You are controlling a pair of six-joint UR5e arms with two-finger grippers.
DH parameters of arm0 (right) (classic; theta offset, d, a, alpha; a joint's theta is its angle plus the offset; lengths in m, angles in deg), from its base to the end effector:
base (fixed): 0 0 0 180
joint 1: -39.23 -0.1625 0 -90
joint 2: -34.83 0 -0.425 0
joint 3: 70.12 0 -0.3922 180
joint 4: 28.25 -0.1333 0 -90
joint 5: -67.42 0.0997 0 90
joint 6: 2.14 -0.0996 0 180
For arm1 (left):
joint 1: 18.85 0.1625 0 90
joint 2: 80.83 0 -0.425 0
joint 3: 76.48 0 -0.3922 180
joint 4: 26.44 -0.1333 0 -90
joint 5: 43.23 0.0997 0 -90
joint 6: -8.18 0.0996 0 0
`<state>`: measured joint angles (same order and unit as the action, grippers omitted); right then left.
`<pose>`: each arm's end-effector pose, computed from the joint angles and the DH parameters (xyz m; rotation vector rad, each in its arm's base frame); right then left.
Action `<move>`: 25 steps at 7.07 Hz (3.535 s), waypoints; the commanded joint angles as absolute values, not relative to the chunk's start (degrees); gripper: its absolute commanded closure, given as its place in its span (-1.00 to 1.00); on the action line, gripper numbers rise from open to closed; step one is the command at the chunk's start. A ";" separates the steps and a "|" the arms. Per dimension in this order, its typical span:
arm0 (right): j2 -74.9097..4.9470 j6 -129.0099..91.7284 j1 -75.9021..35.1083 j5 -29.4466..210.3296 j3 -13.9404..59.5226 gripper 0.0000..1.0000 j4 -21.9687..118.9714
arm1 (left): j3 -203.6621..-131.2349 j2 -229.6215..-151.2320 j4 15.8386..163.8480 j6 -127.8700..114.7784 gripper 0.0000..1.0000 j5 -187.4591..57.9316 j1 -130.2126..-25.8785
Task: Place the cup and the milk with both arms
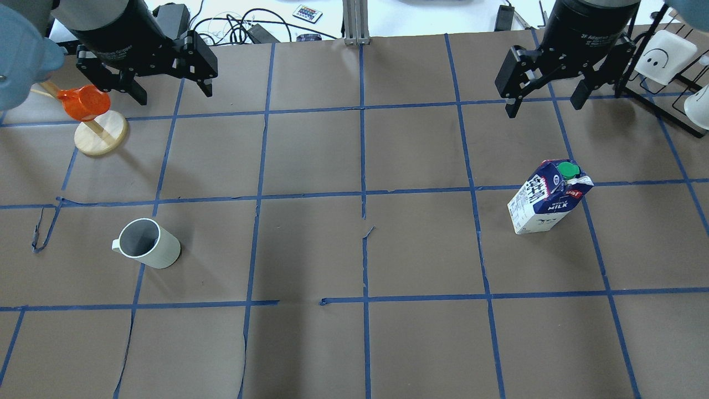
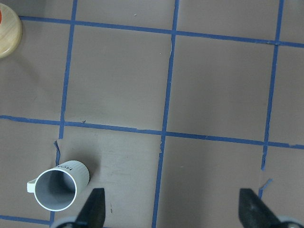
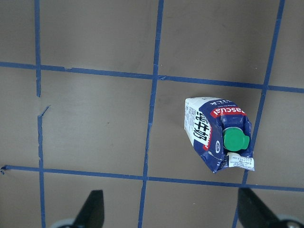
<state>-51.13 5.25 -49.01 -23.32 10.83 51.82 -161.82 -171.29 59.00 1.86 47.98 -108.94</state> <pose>0.1162 -0.5152 0.5129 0.1547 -3.1288 -0.1358 -0.1320 -0.5081 0.5330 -0.1721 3.1151 -0.2404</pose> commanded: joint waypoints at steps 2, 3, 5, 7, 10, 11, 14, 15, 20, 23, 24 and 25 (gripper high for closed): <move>-51.04 5.24 -49.01 -23.63 10.92 -1.00 51.91 | -161.82 -171.18 59.52 1.94 -1.00 48.00 -108.94; -51.04 5.33 -49.01 -23.64 10.92 -1.00 51.91 | -161.82 -171.18 59.52 1.94 -1.00 48.00 -108.85; -51.04 5.24 -49.01 -23.64 10.92 -1.00 51.91 | -161.82 -171.18 59.52 1.94 -1.00 48.09 -108.94; -51.04 5.33 -49.01 -23.20 11.01 -1.00 52.00 | -161.82 -171.18 59.52 1.94 -1.00 48.09 -108.94; -51.04 5.24 -49.01 -23.63 11.45 -1.00 52.26 | -161.82 -171.27 59.52 2.12 -1.00 48.00 -108.85; -51.04 5.24 -49.01 -23.64 11.45 -1.00 52.26 | -161.82 -171.27 59.52 2.38 -1.00 48.09 -108.85; -51.04 5.33 -49.01 -23.81 11.53 -1.00 52.44 | -161.82 -171.27 59.61 5.90 -1.00 48.26 -108.94; -51.04 5.24 -49.01 -23.29 11.53 -1.00 52.44 | -161.91 -171.27 59.61 6.07 -1.00 48.35 -108.85; -50.95 5.33 -49.01 -23.90 11.71 -1.00 52.61 | -162.69 -170.92 59.61 6.16 -1.00 48.35 -108.85; -50.95 5.33 -49.01 -23.64 11.71 -1.00 52.61 | -163.40 -170.74 59.43 6.34 -1.00 48.44 -108.68; -50.87 5.24 -49.01 -24.16 11.71 -1.00 52.70 | -163.49 -170.74 59.78 8.95 -1.00 48.35 -107.80; -50.95 5.16 -49.01 -24.16 11.71 -1.00 52.70 | -164.36 -170.74 59.70 9.50 -1.00 48.26 -106.93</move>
<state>-50.92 5.26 -49.01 -24.02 11.71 52.67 -163.67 -170.75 59.66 8.23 48.36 -107.90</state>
